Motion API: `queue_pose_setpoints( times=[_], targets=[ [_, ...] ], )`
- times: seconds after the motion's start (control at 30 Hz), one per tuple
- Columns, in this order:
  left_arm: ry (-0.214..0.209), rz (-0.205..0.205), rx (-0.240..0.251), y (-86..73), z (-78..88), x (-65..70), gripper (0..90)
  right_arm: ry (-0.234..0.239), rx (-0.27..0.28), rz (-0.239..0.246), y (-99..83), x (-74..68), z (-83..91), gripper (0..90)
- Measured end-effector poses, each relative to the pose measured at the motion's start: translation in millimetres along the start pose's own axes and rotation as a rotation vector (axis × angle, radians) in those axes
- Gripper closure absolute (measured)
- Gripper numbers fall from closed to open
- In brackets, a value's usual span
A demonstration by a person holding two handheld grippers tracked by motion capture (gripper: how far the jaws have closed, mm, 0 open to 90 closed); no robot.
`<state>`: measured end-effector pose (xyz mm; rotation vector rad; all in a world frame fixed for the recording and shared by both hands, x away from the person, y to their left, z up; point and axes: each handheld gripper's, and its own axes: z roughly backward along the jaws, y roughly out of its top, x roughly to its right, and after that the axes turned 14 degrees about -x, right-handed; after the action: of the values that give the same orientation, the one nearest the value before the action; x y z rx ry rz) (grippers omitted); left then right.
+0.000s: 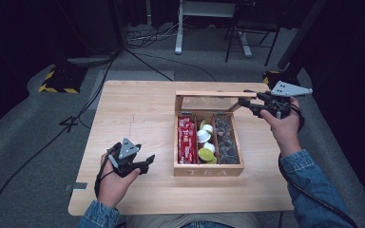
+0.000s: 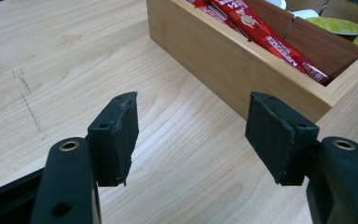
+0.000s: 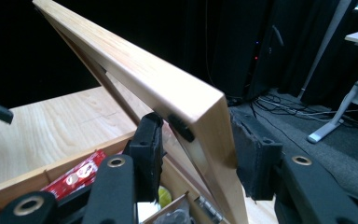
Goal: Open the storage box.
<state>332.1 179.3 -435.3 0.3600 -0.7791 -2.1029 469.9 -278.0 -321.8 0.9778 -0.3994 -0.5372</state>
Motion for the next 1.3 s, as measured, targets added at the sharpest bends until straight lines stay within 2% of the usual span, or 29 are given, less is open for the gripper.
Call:
queue_pose_setpoints(
  times=[0.2,0.47,0.5,0.7,0.9,0.97,1.1,1.2,1.3],
  targets=[
    [-0.012,-0.004,-0.011,1.1,-7.8,-7.6,35.0,-0.008,0.013,-0.019,7.9,10.9,-6.4,56.8],
    [-0.028,-0.011,-0.022,6.3,-14.7,-16.0,34.3,-0.047,-0.014,-0.034,24.0,26.1,-17.4,56.9],
    [-0.037,-0.004,-0.013,6.8,-15.5,-18.2,34.2,-0.049,-0.014,-0.042,24.9,27.2,-18.5,56.9],
    [-0.037,0.001,-0.029,7.4,-17.5,-22.5,33.9,-0.071,-0.027,-0.041,29.8,33.5,-25.5,56.2],
    [-0.071,0.016,-0.059,9.5,-23.6,-25.0,32.8,-0.08,-0.041,-0.06,34.8,39.4,-31.0,55.6],
    [-0.079,0.021,-0.066,9.4,-24.8,-25.9,32.7,-0.083,-0.045,-0.069,36.6,42.8,-34.7,54.2],
    [-0.086,0.026,-0.072,8.8,-24.6,-27.1,32.5,-0.055,-0.074,-0.069,36.2,47.5,-45.9,50.0],
    [-0.089,0.026,-0.073,9.0,-24.7,-25.8,32.3,-0.064,-0.098,-0.06,35.3,48.3,-54.9,47.3],
    [-0.09,0.018,-0.072,9.5,-25.0,-24.7,32.3,-0.076,-0.087,-0.074,35.0,51.3,-61.0,45.6]
  ],
)
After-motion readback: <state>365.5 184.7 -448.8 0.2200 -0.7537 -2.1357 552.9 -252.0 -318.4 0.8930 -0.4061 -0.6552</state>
